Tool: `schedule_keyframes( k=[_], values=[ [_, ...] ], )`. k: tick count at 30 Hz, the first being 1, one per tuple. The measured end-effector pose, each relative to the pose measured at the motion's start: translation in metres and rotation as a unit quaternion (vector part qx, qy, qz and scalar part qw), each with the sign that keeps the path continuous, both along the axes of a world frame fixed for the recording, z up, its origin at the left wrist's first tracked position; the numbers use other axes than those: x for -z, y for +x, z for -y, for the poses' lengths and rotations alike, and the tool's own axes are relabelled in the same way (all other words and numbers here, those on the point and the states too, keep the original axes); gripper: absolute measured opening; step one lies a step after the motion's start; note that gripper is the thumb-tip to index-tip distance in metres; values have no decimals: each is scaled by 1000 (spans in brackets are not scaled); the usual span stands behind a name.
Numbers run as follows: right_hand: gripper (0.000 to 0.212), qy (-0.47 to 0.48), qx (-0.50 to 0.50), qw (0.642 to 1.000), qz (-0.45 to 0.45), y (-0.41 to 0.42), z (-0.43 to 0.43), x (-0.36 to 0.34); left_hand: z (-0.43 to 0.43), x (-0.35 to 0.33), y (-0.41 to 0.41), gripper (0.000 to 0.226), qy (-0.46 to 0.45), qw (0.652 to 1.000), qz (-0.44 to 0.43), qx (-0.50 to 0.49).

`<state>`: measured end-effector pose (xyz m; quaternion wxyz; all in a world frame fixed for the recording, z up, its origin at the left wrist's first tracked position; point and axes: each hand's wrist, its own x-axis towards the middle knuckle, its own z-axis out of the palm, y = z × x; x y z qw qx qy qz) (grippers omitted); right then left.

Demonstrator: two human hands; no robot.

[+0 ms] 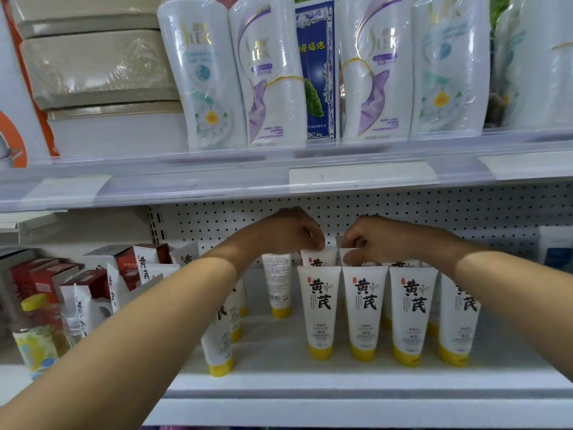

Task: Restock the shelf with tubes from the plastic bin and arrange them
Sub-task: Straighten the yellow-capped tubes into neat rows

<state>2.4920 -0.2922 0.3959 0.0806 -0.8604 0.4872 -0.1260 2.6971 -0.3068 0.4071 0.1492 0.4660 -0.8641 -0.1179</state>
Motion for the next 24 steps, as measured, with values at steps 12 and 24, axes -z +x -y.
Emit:
schedule_keyframes(
  k=[12, 24],
  values=[
    [19, -71, 59, 996, 2, 2, 17, -14, 11, 0, 42, 60, 11, 985, 141, -100],
    [20, 9, 77, 994, -76, 5, 47, -3, 35, 12, 24, 40, -50, 988, 116, -86]
  ],
)
